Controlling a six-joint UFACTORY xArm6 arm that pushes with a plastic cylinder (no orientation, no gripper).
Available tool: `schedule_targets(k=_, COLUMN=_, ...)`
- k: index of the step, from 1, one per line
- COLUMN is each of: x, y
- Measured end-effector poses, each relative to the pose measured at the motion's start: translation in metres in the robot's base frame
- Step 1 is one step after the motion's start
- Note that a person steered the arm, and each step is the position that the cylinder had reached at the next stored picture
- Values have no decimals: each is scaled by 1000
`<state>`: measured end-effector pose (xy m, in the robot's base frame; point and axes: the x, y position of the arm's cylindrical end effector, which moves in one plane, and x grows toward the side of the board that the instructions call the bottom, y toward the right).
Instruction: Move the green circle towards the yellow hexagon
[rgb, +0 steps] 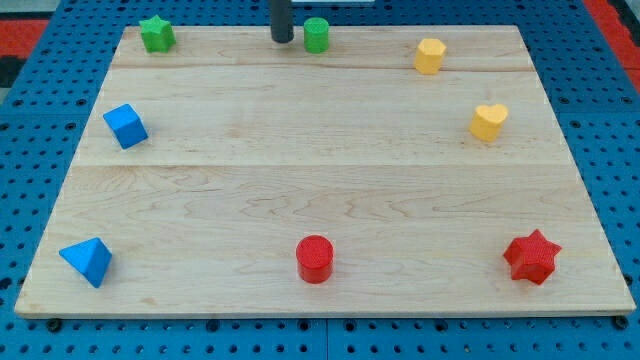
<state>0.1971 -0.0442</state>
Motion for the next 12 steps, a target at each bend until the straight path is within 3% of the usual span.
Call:
schedule_targets(k=6, x=-4, y=84)
schedule_targets(k=12, x=27, y=86)
